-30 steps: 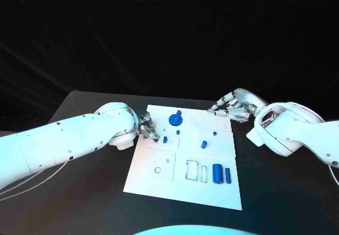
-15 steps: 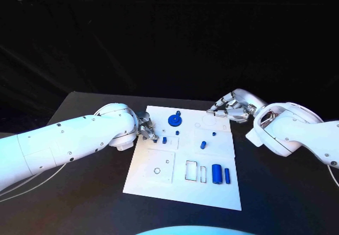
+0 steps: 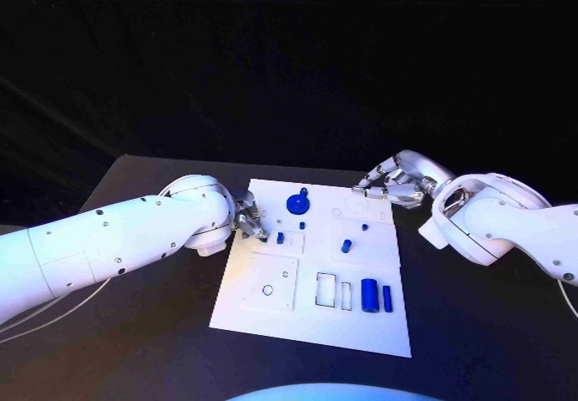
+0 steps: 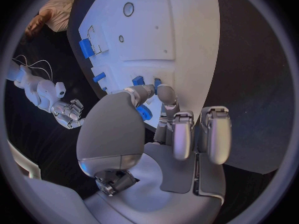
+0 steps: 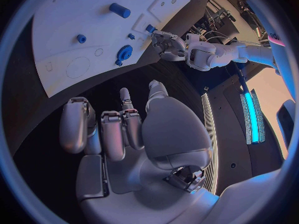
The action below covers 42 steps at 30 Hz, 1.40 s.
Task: Assemble the parts on the task board
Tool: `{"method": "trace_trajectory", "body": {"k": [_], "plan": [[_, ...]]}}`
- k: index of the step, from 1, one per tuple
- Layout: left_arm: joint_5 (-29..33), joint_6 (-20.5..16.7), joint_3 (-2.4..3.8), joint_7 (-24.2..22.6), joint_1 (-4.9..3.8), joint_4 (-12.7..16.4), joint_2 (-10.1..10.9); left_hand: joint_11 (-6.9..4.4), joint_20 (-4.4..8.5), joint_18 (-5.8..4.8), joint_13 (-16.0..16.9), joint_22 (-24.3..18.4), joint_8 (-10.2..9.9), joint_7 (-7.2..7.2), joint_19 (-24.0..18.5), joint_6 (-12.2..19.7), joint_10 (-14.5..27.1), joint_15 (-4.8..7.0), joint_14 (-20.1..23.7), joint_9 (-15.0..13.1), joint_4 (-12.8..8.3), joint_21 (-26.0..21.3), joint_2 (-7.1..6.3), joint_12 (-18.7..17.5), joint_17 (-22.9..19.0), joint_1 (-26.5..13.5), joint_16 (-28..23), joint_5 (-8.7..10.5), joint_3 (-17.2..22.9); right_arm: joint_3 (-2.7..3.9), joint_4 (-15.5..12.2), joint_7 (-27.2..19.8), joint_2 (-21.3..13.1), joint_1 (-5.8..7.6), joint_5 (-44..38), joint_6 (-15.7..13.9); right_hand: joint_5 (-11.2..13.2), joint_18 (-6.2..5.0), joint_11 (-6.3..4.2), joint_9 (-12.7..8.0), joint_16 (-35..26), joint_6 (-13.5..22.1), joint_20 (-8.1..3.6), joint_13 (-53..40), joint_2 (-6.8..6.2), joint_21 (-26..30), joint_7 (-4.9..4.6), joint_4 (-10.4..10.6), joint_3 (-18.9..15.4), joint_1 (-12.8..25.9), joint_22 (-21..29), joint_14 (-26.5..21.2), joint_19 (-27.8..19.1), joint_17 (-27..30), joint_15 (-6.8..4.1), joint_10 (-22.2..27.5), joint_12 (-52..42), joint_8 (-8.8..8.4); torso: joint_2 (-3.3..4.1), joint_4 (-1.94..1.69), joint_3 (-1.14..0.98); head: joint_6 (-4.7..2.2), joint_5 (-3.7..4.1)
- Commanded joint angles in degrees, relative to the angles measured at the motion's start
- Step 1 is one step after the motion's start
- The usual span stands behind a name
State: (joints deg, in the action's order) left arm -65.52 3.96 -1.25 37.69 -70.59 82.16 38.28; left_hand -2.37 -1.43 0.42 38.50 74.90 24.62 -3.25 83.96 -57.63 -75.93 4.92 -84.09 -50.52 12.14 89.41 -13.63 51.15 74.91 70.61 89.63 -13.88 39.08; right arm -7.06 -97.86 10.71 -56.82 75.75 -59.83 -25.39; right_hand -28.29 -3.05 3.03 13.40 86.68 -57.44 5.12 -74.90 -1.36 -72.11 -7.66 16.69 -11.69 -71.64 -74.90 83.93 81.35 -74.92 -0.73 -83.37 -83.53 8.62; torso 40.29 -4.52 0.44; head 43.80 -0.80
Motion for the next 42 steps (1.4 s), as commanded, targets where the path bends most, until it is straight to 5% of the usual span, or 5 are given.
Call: {"method": "trace_trajectory", "body": {"k": [1,18,42], "plan": [[-0.5,1.7,-0.08,0.8,0.1,0.0,0.0,-0.17,0.39,-0.22,0.5,14.4,0.3,1.76,5.6,-1.7,-0.4,0.35,-5.9,-0.6,-6.3,0.1,0.63,0.5,15.1,-0.2,0.4,-0.2,6.5,-0.01,0.0,-0.2,0.0,-0.04,-0.4,0.9,0.2,-1.06,-0.07,0.1,-0.2,0.4,-0.02,-6.9,0.18,0.4,0.17,0.0,-0.3,0.5,-4.7,4.5,-0.5,-9.0,-0.38,0.3,0.3,0.27,-0.02,0.03,-0.02,-0.03,-0.29],[0.5,1.8,-0.08,1.3,0.09,-0.3,-0.3,-0.48,0.39,-0.21,0.1,14.4,1.6,2.35,5.5,-1.5,-0.7,0.57,-5.9,-1.8,-4.6,0.0,0.16,0.7,15.1,-2.8,0.4,0.62,5.4,-0.01,-0.1,-0.2,0.0,-0.04,-0.4,0.9,0.4,-1.09,-0.09,0.1,-0.3,0.4,-0.03,-6.9,0.23,0.5,0.19,0.0,-0.4,0.6,-4.6,4.5,-0.6,-8.9,-0.37,0.4,0.3,0.32,0.01,0.06,-0.01,0.05,-0.57],[0.5,4.0,-0.08,1.6,0.08,-1.0,-0.4,-1.13,0.6,-0.33,1.3,14.8,2.0,3.18,5.8,-2.7,-1.3,1.18,-5.9,-1.9,-0.8,0.4,0.2,3.1,15.1,-5.8,0.4,0.92,-2.4,-0.01,-0.1,0.4,-0.1,-0.04,-0.6,0.8,0.4,-1.1,-0.1,0.1,-0.3,0.3,-0.03,-6.8,0.24,0.6,0.21,-0.1,-0.4,0.6,-4.6,4.5,-0.6,-8.9,-0.38,0.5,0.4,0.36,0.01,0.02,-0.01,0.31,-0.47]]}}
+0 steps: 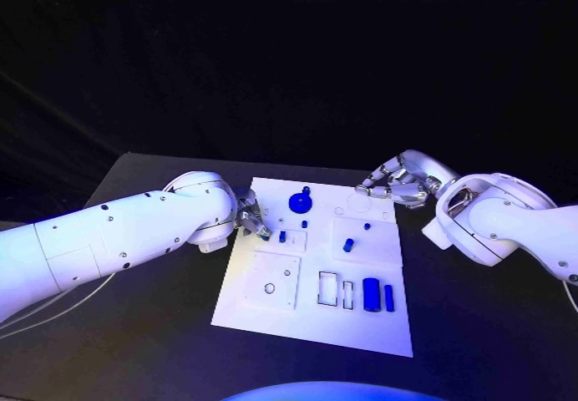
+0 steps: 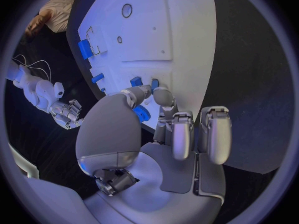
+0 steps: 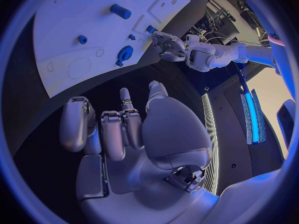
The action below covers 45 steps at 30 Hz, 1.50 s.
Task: Assemble the parts on the task board
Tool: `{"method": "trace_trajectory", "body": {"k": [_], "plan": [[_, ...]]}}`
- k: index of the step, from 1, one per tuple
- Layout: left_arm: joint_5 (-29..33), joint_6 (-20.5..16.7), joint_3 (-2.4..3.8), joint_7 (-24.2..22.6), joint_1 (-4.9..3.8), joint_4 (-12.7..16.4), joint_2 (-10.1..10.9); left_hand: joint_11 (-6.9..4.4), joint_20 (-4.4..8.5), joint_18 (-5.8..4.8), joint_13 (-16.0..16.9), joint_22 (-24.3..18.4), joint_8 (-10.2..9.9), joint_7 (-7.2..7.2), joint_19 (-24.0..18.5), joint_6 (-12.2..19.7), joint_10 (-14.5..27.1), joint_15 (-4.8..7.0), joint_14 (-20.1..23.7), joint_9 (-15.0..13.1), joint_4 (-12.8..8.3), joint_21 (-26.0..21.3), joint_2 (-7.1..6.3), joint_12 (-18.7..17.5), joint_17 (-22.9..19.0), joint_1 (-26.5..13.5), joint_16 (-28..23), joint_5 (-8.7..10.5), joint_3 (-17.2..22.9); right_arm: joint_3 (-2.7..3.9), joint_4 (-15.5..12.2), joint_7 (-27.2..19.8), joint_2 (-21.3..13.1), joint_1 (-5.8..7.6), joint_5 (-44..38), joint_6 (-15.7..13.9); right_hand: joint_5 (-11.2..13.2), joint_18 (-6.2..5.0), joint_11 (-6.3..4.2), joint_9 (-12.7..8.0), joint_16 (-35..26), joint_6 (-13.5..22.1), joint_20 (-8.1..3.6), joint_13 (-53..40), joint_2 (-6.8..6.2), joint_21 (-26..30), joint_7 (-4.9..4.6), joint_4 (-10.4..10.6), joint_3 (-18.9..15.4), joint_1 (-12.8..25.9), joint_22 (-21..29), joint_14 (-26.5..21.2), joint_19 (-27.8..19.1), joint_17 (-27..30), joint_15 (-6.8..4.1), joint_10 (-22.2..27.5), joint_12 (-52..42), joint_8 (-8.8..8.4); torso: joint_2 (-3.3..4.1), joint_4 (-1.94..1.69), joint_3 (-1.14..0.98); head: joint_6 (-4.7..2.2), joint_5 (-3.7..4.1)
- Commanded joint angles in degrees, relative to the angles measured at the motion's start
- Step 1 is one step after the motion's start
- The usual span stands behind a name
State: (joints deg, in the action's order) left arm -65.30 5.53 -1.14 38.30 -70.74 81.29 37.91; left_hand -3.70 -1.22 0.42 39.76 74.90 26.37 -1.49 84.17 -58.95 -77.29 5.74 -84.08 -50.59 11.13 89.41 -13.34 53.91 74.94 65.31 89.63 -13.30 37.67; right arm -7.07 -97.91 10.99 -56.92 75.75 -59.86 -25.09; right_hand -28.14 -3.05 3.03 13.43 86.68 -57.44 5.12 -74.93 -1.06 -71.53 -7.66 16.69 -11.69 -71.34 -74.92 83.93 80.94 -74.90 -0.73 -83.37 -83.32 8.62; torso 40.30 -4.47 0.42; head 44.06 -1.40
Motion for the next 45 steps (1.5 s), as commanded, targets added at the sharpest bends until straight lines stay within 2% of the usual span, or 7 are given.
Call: {"method": "trace_trajectory", "body": {"k": [1,7,12,16,30,39,45], "plan": [[0.2,2.5,-0.2,1.0,0.23,-0.1,-0.1,0.2,0.41,-0.33,0.1,14.8,0.2,1.43,5.6,-1.4,0.1,0.38,-5.9,-1.8,0.3,0.4,0.0,0.4,15.1,-0.5,0.4,0.34,-1.5,0.0,-0.1,0.1,0.0,-0.04,-0.6,0.5,0.3,-1.1,-0.1,0.1,-0.3,0.3,-0.03,-6.8,-0.07,0.0,0.21,-0.1,-0.4,0.3,-4.5,4.5,-0.2,-8.9,-0.38,0.5,0.2,0.36,0.0,-0.03,0.0,0.07,0.15],[0.2,2.6,-0.2,1.1,0.23,-0.2,-0.1,0.17,0.46,-0.36,0.1,14.9,0.1,1.43,5.7,-1.6,0.1,0.4,-5.9,-1.7,1.2,0.4,0.51,0.8,15.1,-0.5,0.4,0.33,-4.3,0.0,-0.1,0.0,0.0,-0.04,-0.6,0.3,0.3,-1.1,-0.1,0.1,-0.3,0.3,-0.03,-6.8,-0.07,0.0,0.21,-0.1,-0.4,0.3,-4.5,4.5,-0.2,-8.9,-0.38,0.5,0.2,0.36,-0.01,-0.02,0.02,0.05,0.13],[0.2,2.4,-0.2,1.2,0.23,-0.3,-0.2,0.16,0.46,-0.36,0.2,14.9,0.1,1.46,5.7,-1.7,0.1,0.39,-5.9,-1.6,1.5,0.4,0.83,0.9,15.1,-0.4,0.4,0.3,-5.0,0.0,-0.1,-0.2,-0.1,-0.04,-0.6,0.0,-1.1,-1.09,-0.15,0.1,-0.3,0.3,-0.07,-6.8,0.18,0.1,0.25,-0.1,-0.5,0.0,-4.6,4.5,-0.1,-8.9,-0.44,0.4,0.2,0.45,0.0,-0.02,0.01,0.0,0.17],[0.2,2.3,-0.2,1.2,0.23,-0.3,-0.2,0.17,0.47,-0.35,0.1,14.9,0.0,1.44,5.7,-1.8,0.2,0.39,-5.9,-1.6,1.8,0.4,1.03,1.0,15.1,-0.4,0.4,0.31,-5.7,0.0,-0.1,-0.3,-0.1,-0.04,-0.6,-0.1,-1.2,-1.1,-0.16,0.1,-0.3,0.3,-0.08,-6.7,0.19,0.1,0.25,-0.1,-0.5,0.0,-4.6,4.5,-0.1,-8.8,-0.44,0.5,0.2,0.46,0.02,-0.02,0.01,0.0,0.18],[0.5,1.8,-0.2,1.6,0.21,-0.9,-0.3,0.31,0.47,-0.32,0.0,14.8,-0.4,1.3,5.6,-2.1,0.4,0.3,-5.9,-1.3,5.0,0.3,2.44,1.7,15.1,-0.6,0.4,0.29,-12.9,0.0,-0.2,-1.3,-0.2,-0.04,-0.1,-1.1,-1.2,-1.07,-0.16,0.1,-0.3,0.3,-0.08,-6.7,0.17,0.0,0.25,-0.1,-0.5,0.0,-4.6,4.5,0.0,-8.9,-0.44,0.4,0.2,0.46,-0.01,-0.02,0.01,0.02,0.27],[0.7,1.2,-0.19,1.6,0.21,-1.1,-0.2,0.38,0.46,-0.33,0.2,14.8,-0.6,1.19,5.6,-2.3,0.5,0.21,-5.9,-1.1,5.6,0.3,3.64,2.2,15.1,-2.3,0.4,0.24,-17.4,0.0,-0.3,-1.9,-0.4,-0.04,0.2,-1.6,-1.1,-1.08,-0.15,0.2,-0.3,0.4,-0.1,-6.8,-0.16,0.1,0.25,0.0,-1.0,0.7,-4.6,4.5,0.0,-8.9,-0.45,0.4,0.2,0.5,0.0,0.0,0.02,-0.05,0.38],[0.9,0.9,-0.19,1.5,0.21,-1.0,-0.3,0.38,0.45,-0.33,0.4,14.8,-0.7,1.2,5.6,-2.4,0.4,0.21,-5.9,-1.0,5.6,0.4,4.1,2.5,15.1,-2.8,0.4,0.21,-18.7,0.0,-0.3,-2.0,-0.4,-0.04,0.3,-1.6,-1.0,-1.08,-0.15,0.2,-0.3,0.4,-0.1,-6.8,-0.37,0.1,0.25,0.0,-1.4,1.3,-4.7,4.5,0.0,-8.9,-0.45,0.4,0.2,0.54,-0.01,-0.01,0.01,-0.06,0.42]]}}
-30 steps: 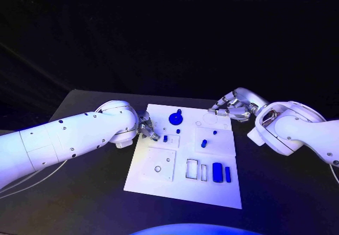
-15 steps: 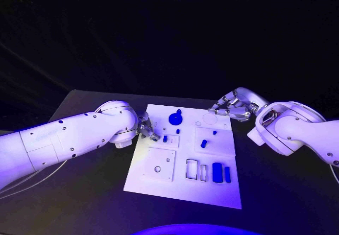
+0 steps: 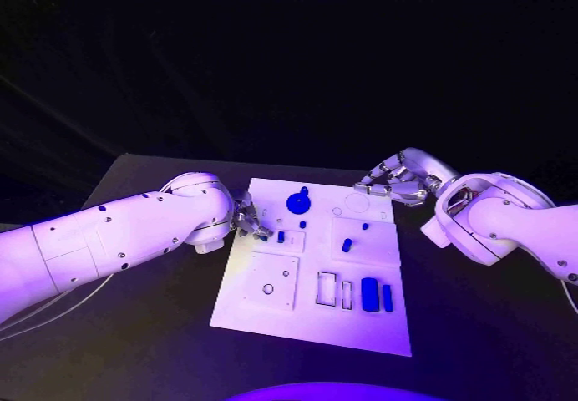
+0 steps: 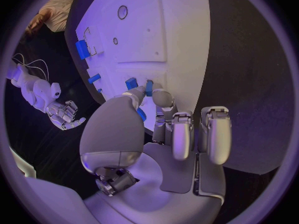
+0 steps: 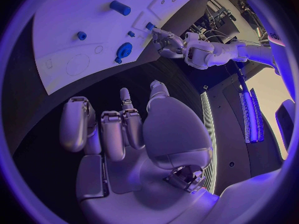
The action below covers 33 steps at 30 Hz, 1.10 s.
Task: Assemble the parts on the task board
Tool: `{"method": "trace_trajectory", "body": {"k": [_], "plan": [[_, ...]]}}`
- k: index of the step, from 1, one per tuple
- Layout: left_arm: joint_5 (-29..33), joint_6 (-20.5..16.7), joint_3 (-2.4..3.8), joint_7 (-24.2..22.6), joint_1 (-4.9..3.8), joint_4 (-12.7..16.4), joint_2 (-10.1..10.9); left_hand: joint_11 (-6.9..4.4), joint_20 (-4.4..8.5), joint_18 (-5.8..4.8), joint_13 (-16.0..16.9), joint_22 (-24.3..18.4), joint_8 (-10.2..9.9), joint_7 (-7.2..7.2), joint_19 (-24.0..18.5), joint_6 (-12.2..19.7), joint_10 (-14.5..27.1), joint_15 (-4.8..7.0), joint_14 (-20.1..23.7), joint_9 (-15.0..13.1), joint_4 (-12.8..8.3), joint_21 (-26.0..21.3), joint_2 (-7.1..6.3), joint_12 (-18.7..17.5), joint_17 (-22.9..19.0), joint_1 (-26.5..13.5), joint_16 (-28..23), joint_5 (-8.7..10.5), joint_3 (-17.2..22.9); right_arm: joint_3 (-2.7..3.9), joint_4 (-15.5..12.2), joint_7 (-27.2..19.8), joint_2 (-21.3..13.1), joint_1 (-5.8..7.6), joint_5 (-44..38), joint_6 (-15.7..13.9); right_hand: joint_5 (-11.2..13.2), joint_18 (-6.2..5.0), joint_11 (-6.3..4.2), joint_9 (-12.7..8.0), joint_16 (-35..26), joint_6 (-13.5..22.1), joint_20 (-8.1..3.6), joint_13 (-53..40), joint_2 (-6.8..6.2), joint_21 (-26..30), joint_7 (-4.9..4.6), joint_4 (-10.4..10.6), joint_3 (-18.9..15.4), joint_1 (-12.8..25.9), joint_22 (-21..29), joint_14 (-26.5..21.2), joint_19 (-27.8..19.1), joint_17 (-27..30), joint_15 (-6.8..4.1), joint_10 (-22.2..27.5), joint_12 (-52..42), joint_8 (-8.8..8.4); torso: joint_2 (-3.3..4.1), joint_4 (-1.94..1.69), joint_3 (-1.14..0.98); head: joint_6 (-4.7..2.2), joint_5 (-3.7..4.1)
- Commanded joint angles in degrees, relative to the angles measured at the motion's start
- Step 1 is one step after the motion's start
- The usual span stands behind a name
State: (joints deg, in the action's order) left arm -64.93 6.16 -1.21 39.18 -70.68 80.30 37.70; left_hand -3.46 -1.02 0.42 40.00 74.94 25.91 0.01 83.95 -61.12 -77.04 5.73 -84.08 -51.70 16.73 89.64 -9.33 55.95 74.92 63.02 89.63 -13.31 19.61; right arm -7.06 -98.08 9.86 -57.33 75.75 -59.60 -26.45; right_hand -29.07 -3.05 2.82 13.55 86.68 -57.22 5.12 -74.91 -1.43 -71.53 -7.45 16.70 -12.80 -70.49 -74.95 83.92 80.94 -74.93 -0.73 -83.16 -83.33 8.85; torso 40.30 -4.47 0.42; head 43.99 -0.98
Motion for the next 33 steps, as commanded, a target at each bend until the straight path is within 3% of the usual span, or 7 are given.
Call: {"method": "trace_trajectory", "body": {"k": [1,33], "plan": [[0.6,0.2,-0.12,0.6,0.15,0.0,-0.1,0.14,0.25,-0.34,0.1,14.8,-0.2,-0.3,5.8,-0.3,0.1,0.22,-5.9,0.1,0.0,0.1,0.09,0.4,15.1,-0.5,0.4,0.23,-0.6,0.0,-0.1,-0.9,0.0,-0.04,0.1,-0.2,0.0,-1.08,0.05,0.1,-0.3,0.2,-0.11,-6.7,-0.03,0.2,0.04,0.0,-0.4,0.5,-4.6,4.5,0.0,-8.9,-0.45,0.2,0.3,0.32,-0.01,-0.01,0.0,-0.01,-0.01],[1.0,-0.8,-0.11,0.3,0.15,0.6,0.0,0.11,0.25,-0.33,0.3,14.8,-0.2,-0.24,5.8,-0.3,0.1,0.23,-5.9,0.1,-0.1,0.1,0.04,0.6,15.1,-0.4,0.4,0.2,-1.3,0.0,0.0,-0.6,0.1,-0.04,0.1,-0.2,0.0,-1.07,0.04,0.1,-0.4,0.2,-0.11,-6.8,-0.01,0.1,0.04,0.0,-0.4,0.7,-4.7,4.5,0.0,-8.8,-0.45,0.2,0.2,0.35,-0.01,-0.01,0.01,0.01,-0.08]]}}
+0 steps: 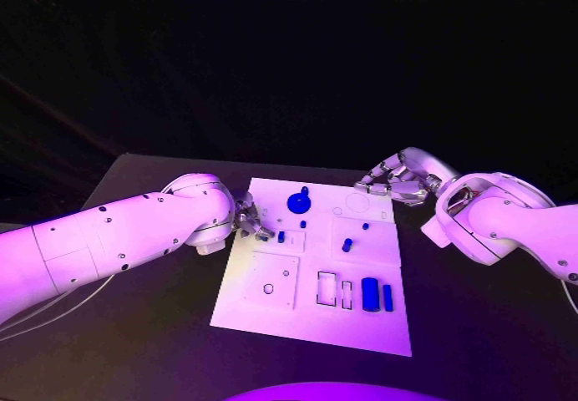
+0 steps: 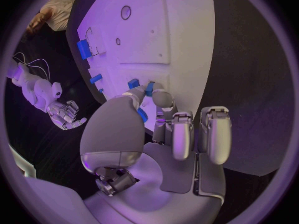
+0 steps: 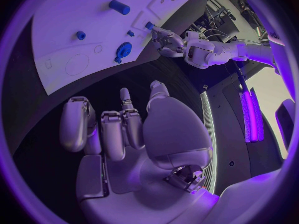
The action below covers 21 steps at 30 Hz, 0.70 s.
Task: Assemble the parts on the task board
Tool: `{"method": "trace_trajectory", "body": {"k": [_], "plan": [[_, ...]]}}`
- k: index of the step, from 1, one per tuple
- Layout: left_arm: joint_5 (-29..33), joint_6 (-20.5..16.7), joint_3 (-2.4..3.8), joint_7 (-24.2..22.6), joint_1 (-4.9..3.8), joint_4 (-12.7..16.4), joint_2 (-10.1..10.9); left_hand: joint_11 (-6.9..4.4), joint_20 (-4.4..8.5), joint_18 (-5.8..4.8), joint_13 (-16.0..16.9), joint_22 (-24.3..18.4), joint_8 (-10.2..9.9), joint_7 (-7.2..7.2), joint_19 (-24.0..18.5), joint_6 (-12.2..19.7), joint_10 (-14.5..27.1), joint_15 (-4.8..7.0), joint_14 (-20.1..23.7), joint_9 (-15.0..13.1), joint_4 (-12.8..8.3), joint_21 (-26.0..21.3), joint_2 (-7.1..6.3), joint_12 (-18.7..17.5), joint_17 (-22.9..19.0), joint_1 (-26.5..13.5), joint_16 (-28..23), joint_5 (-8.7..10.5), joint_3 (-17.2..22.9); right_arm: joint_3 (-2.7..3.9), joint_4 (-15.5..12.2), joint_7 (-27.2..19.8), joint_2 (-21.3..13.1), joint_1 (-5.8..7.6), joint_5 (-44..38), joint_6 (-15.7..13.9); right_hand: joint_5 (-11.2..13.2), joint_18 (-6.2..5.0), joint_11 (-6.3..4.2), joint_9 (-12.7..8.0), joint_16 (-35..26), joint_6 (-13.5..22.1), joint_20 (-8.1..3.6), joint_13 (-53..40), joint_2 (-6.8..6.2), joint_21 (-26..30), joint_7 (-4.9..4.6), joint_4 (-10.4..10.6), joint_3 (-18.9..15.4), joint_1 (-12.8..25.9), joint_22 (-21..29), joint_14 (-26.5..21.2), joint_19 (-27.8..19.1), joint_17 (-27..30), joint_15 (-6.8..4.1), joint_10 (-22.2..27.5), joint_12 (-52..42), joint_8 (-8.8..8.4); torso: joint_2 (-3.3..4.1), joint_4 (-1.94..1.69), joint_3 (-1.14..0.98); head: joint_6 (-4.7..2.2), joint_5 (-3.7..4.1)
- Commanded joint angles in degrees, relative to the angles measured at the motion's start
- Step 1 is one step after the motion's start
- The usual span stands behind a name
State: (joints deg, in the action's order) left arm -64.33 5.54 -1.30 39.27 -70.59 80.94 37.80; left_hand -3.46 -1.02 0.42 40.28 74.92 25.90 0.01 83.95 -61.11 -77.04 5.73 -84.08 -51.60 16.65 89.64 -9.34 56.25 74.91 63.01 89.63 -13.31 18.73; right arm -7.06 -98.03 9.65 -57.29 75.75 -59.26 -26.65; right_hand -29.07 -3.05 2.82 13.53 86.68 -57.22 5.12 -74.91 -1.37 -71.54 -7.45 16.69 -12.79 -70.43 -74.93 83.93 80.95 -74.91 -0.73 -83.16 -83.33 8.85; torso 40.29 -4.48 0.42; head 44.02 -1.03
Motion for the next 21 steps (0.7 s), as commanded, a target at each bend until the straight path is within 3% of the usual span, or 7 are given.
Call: {"method": "trace_trajectory", "body": {"k": [1,21], "plan": [[0.4,-0.3,-0.02,0.2,0.06,-0.1,-0.1,0.11,0.25,-0.33,0.0,14.8,-0.2,-0.24,5.8,-0.3,0.1,0.24,-5.9,0.0,0.0,0.1,0.05,0.3,15.1,-0.4,0.4,0.19,-0.5,0.0,-0.1,-0.4,0.0,-0.03,-0.3,0.0,0.0,-1.07,0.04,0.1,-0.4,0.2,-0.11,-6.8,-0.06,0.1,0.05,0.0,-0.4,0.7,-4.7,4.5,0.0,-8.9,-0.45,0.2,0.2,0.35,0.0,0.0,0.03,-0.04,-0.05],[0.4,-1.0,-0.01,0.4,0.06,-0.5,0.0,0.18,0.26,-0.32,-0.3,14.8,-0.5,-0.35,5.8,-0.6,0.3,0.19,-5.9,0.2,0.1,0.1,1.16,0.6,15.1,-2.0,0.4,0.24,-8.1,0.0,-0.1,-0.3,0.0,-0.03,-0.3,-0.1,0.1,-1.08,0.04,0.1,-0.4,0.2,-0.11,-6.8,-0.05,0.2,0.05,0.1,-0.5,0.8,-4.7,4.5,0.0,-8.9,-0.45,0.2,0.2,0.35,-0.01,-0.01,0.01,0.05,-0.09]]}}
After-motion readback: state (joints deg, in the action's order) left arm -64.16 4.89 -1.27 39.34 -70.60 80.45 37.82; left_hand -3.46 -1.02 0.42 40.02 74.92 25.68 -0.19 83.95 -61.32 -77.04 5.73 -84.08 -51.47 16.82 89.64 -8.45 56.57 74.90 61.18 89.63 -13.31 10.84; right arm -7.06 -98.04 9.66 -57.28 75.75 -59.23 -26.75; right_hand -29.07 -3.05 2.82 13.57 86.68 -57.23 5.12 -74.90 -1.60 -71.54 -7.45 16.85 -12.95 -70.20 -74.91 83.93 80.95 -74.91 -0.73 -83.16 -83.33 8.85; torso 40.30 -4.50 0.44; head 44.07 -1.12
